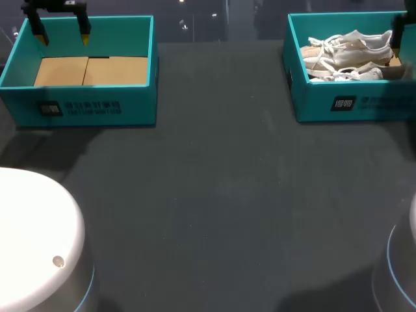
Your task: Take the shoe out of the shoebox, open the shoe tongue, remove and reinsert the insole, then place the shoe into the shoebox
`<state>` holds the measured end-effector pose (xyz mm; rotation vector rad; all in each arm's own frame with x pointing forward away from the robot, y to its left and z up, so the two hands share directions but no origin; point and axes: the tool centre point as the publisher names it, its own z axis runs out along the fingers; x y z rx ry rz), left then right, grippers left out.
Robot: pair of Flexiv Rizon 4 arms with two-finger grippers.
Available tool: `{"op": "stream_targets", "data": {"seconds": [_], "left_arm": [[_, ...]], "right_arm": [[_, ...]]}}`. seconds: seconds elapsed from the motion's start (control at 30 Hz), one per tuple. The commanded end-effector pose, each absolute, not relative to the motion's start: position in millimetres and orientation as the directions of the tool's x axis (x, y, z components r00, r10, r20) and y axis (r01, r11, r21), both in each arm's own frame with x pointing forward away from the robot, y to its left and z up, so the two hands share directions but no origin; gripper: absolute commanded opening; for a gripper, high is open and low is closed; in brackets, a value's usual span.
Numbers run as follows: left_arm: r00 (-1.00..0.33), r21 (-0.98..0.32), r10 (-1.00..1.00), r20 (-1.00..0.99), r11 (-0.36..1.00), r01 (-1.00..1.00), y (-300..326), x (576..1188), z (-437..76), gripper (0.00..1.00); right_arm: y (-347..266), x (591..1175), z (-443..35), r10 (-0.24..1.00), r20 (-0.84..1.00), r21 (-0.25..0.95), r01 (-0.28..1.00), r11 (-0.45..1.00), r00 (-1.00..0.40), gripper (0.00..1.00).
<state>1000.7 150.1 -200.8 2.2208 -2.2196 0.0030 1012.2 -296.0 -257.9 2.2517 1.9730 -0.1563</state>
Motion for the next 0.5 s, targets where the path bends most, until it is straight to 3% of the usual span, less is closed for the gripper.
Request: {"op": "stream_targets", "data": {"seconds": [0.03,0.5], "left_arm": [[0.000,0.000,-1.000,0.002,0.000,-1.000,149.9,1000.5,-200.6,1.00],[0.000,0.000,-1.000,0.002,0.000,-1.000,149.9,1000.5,-200.6,1.00]], "right_arm": [[-301.3,1019.8,-272.2,0.975,-0.174,0.035,0.990,-0.133,0.137,0.87],[-317.9,1028.5,-302.8,0.968,-0.191,0.018,0.987,-0.160,0.161,0.73]]}}
